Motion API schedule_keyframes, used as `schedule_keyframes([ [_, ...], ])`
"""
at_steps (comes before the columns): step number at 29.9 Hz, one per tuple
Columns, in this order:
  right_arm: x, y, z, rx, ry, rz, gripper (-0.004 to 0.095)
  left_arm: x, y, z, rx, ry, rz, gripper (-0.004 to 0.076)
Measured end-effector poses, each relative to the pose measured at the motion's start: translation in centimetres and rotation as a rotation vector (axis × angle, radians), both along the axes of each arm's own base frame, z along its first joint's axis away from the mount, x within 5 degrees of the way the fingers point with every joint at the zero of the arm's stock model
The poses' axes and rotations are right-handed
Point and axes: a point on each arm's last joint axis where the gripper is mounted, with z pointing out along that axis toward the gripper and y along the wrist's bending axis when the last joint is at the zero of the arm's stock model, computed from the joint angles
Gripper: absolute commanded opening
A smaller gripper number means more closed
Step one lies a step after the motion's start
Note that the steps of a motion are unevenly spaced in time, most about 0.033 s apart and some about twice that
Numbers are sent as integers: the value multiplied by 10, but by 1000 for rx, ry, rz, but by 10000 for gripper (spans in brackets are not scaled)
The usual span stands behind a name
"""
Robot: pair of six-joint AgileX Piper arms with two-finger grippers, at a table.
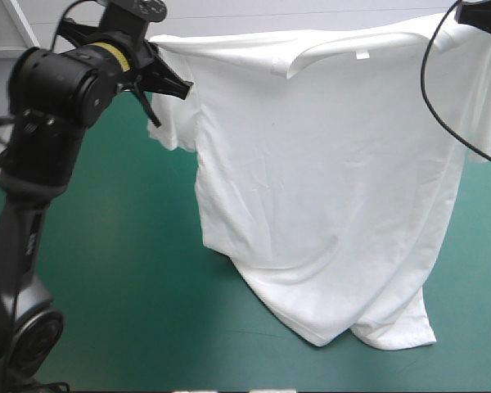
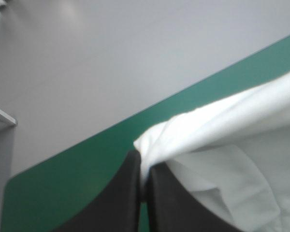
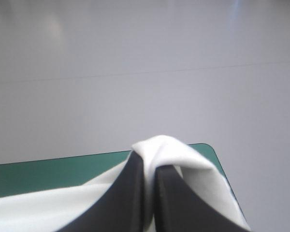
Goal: Fold the cloth
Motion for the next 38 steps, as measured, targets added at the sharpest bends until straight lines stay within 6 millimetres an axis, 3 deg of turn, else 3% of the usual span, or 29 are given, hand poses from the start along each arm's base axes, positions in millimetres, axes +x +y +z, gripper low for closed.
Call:
schedule_keyframes([
  [2, 27, 1, -13, -4, 26, 4, -18, 37, 0, -26, -22, 60, 14, -10],
  [5, 74, 3, -36, -9, 25, 19, -18, 76, 2, -49, -26, 48, 47, -10],
  [10, 156, 10, -93, 38, 23, 60, -18, 114, 1, -66, 8, -88, 124, -10],
  [14, 197, 14, -140, 81, 87, 87, 5, 142, -7, -92, 53, -112, 124, -8],
  [17, 224, 16, -179, 104, 162, 95, 215, 168, -18, -128, 50, -90, 114, 41],
  [20, 244, 18, -215, 123, 227, 113, 642, 193, -27, -168, 17, -51, 112, 169],
  [21, 250, 20, -227, 129, 247, 123, 775, 199, -29, -179, -3, -40, 116, 244],
  [22, 255, 21, -238, 142, 268, 132, 860, 204, -30, -188, -24, -33, 118, 308],
  [23, 258, 21, -245, 150, 282, 137, 933, 208, -30, -194, -41, -27, 120, 364],
  [25, 263, 22, -259, 150, 315, 145, 927, 213, -29, -202, -70, -18, 121, 432],
  [29, 259, 22, -259, 138, 351, 150, 858, 210, -26, -198, -93, 4, 139, 448],
  [33, 238, 22, -233, 122, 407, 160, 827, 187, -18, -174, -99, 123, 200, 447],
  [38, 187, 22, -184, 91, 521, 180, 776, 138, -10, -128, -135, 303, 167, 447],
])
